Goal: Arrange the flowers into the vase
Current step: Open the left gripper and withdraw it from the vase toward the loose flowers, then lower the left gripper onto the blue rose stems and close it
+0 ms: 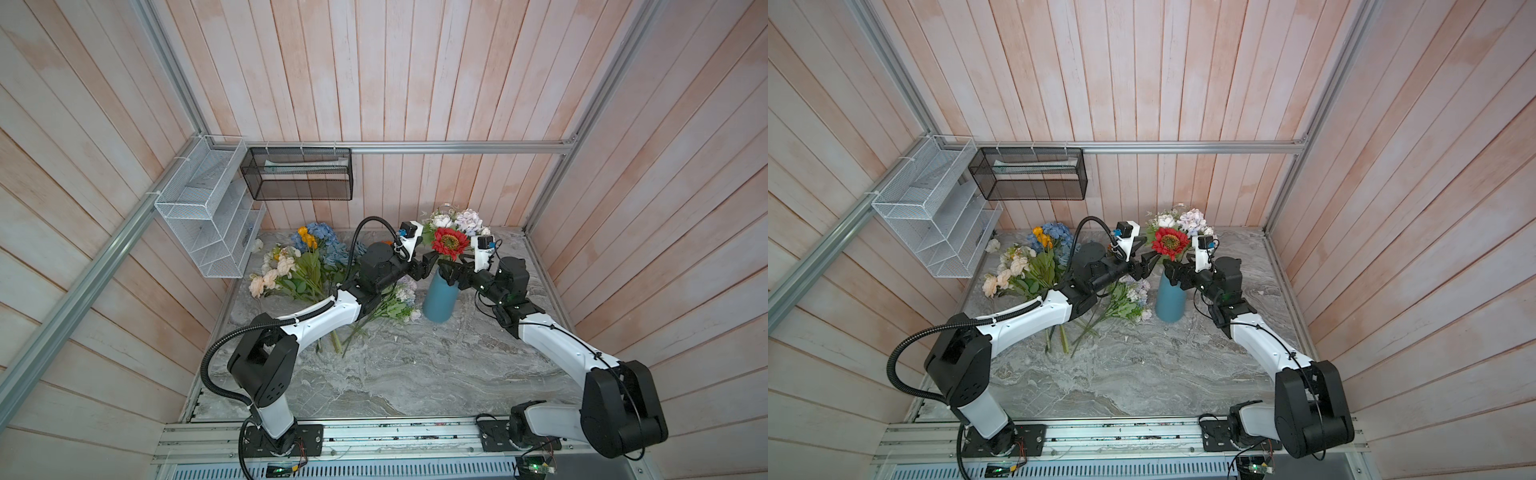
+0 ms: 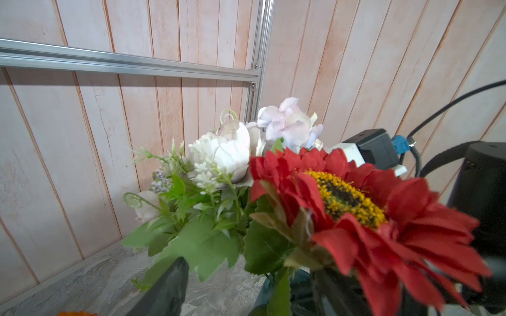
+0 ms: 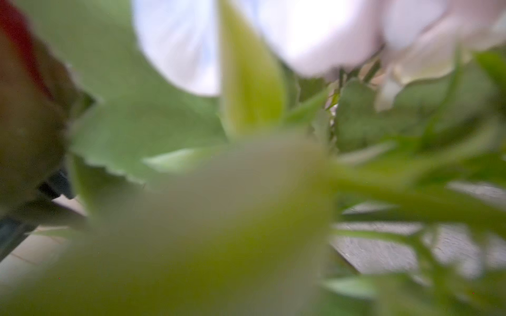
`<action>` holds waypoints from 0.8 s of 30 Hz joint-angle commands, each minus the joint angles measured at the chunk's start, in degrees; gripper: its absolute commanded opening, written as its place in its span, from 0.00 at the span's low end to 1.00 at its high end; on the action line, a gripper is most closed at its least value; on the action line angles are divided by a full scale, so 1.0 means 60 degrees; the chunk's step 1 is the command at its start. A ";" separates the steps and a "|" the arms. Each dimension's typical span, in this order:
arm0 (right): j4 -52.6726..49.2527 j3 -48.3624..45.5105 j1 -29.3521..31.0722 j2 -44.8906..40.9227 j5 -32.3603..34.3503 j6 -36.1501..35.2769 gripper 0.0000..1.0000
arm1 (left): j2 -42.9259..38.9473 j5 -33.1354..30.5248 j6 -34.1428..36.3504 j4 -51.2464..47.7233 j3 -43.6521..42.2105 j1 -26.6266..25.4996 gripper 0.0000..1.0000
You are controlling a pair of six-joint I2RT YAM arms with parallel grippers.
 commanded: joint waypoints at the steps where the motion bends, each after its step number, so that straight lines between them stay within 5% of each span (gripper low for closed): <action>1: 0.0362 0.0224 0.0051 0.0171 0.0685 0.0341 0.82 | -0.0372 -0.0170 0.0180 0.0043 -0.0248 0.0095 0.72; 12: 0.0520 0.0180 0.0052 0.0204 0.0417 0.0525 0.78 | -0.2840 -0.2407 0.0651 -0.0978 -0.2719 0.0953 0.72; 24: 0.0121 0.0220 0.0052 0.0192 0.0432 0.0478 0.78 | -0.3643 -0.2655 -0.1176 -0.2922 -0.3977 0.3466 0.68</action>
